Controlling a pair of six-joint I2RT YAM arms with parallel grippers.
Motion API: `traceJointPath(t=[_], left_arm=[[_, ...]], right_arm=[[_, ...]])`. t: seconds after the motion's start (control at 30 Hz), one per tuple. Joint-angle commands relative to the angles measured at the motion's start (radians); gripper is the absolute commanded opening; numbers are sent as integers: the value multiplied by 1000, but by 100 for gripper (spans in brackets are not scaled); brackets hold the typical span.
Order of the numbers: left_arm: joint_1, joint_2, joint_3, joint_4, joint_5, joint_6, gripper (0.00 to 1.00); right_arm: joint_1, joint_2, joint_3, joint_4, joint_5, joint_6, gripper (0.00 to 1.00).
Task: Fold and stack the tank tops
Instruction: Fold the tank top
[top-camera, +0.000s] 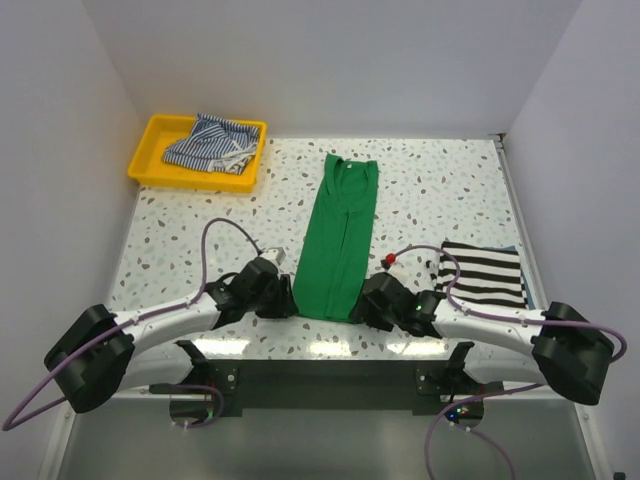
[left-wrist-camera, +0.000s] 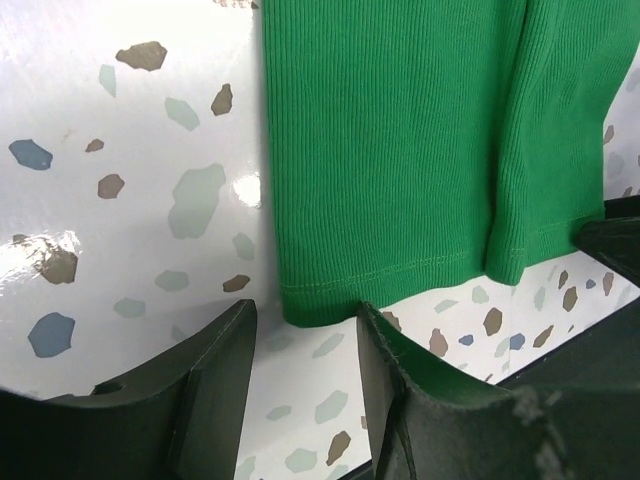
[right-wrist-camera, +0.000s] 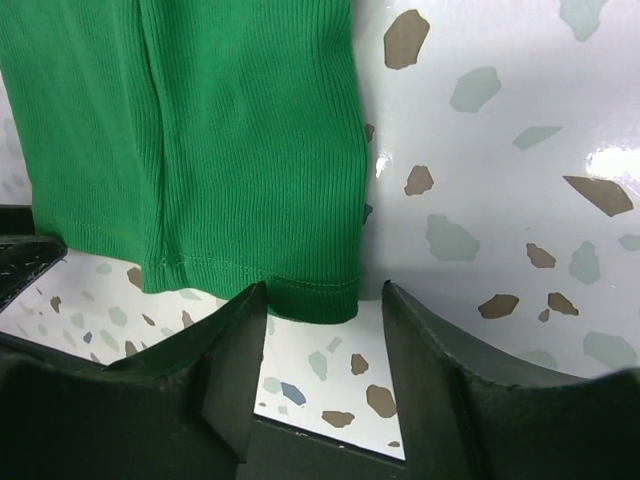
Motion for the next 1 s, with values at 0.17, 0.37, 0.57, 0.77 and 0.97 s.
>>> traceJointPath(t=[0.17,0.37,0.57,0.77,0.97], left_arm=[[9,48,-26,68,18,29,40],[9,55,-44,59,31,41,17],[-3,17,-70,37,77,38,3],[-136,-69,-81,-36,41,-52,0],[-262,-190,-86,-140,-7,-198,0]], right_arm=[[34,69,-25,0,38,48,48],[48,121,-13,-36,34,47,29],[67,112,35,-172,55,-9,15],[153,48,46,-319,63,4,11],[290,-32,76,-465,80,108,11]])
